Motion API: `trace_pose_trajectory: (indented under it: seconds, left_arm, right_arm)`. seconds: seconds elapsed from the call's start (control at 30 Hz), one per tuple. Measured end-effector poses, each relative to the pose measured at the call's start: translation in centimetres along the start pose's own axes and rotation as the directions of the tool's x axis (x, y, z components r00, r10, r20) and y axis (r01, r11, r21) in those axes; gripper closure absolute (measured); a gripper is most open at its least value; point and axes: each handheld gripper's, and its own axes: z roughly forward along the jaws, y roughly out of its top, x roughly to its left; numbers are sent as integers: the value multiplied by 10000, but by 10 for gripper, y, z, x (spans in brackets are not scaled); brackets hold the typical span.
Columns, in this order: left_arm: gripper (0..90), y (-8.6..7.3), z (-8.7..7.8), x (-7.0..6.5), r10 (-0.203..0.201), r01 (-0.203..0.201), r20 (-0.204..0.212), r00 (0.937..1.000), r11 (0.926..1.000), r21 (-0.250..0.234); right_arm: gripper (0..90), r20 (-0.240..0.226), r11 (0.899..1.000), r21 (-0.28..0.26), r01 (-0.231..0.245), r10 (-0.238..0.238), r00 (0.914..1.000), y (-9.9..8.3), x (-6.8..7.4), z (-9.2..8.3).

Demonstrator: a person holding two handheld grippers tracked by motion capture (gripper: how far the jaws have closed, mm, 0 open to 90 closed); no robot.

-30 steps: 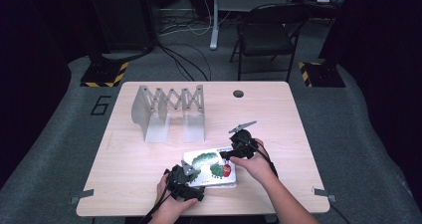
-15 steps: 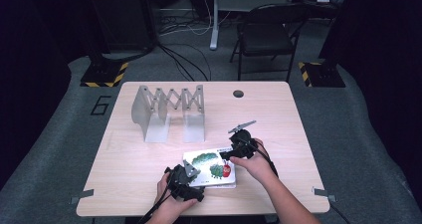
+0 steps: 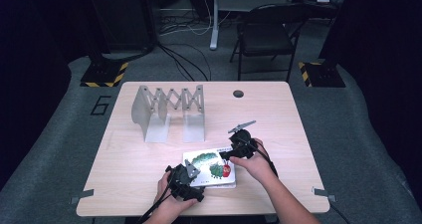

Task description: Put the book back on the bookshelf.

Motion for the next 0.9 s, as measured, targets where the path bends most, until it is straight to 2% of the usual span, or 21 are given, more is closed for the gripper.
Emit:
trace_pose_trajectory:
  seconds: [0.07,0.83,0.9]
  left_arm:
    - [8,0,0,0,30,-30,29,10000,10000,-42]
    - [13,1,0,-2,363,-365,-124,9993,9992,-153]
    - [18,1,-1,-3,545,-547,-133,9984,9984,-162]
  right_arm:
    - [364,-83,9999,6,-111,111,9999,0,0,0]
    - [366,-28,10000,-30,-74,73,10000,0,1,-1]
    - [366,-31,10000,-19,-70,70,10000,0,1,-1]
